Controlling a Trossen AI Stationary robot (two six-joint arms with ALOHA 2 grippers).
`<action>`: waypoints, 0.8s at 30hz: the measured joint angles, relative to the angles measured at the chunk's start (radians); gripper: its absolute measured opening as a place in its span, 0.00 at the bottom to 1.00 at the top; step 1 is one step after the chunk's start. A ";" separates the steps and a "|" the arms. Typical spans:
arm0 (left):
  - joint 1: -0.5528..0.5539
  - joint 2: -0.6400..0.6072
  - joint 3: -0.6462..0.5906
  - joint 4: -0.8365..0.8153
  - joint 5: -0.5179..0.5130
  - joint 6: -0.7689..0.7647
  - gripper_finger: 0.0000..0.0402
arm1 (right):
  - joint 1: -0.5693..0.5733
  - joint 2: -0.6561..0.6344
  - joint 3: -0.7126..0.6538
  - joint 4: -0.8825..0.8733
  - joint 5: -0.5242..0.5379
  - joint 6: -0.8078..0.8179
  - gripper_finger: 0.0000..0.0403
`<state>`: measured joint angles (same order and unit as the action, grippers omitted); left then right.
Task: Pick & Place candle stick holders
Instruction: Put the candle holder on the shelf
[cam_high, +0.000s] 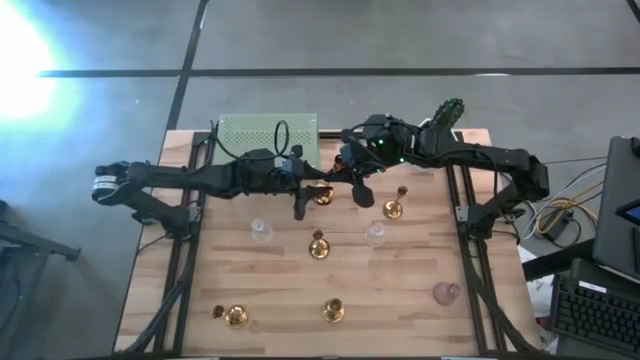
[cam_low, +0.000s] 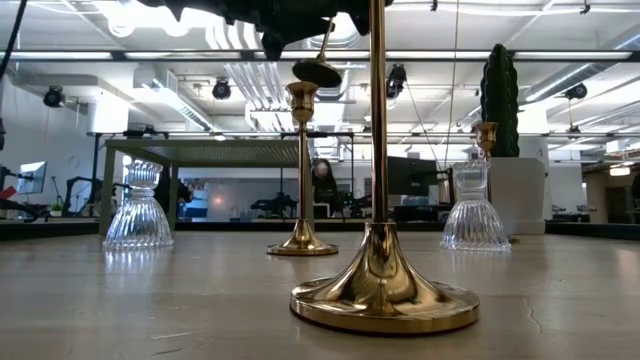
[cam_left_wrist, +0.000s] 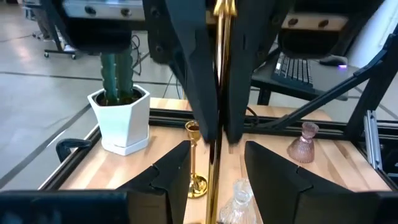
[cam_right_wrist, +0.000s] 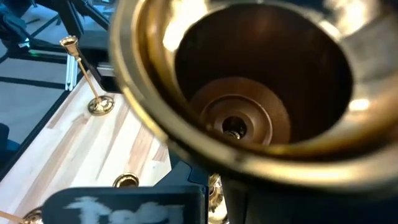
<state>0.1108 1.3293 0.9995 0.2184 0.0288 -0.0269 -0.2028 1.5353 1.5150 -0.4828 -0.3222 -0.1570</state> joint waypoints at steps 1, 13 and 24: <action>0.000 0.000 0.000 0.000 0.000 0.000 0.38 | 0.000 0.002 0.000 0.000 0.000 0.000 0.03; 0.003 0.000 0.004 -0.018 -0.002 0.008 0.05 | 0.000 0.003 0.016 -0.004 -0.002 0.001 0.03; 0.003 -0.024 0.005 -0.044 -0.067 0.062 0.05 | 0.000 -0.084 0.019 -0.105 0.140 -0.021 0.21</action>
<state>0.1139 1.3049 1.0046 0.1749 -0.0385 0.0352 -0.2031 1.4512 1.5341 -0.5882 -0.1817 -0.1779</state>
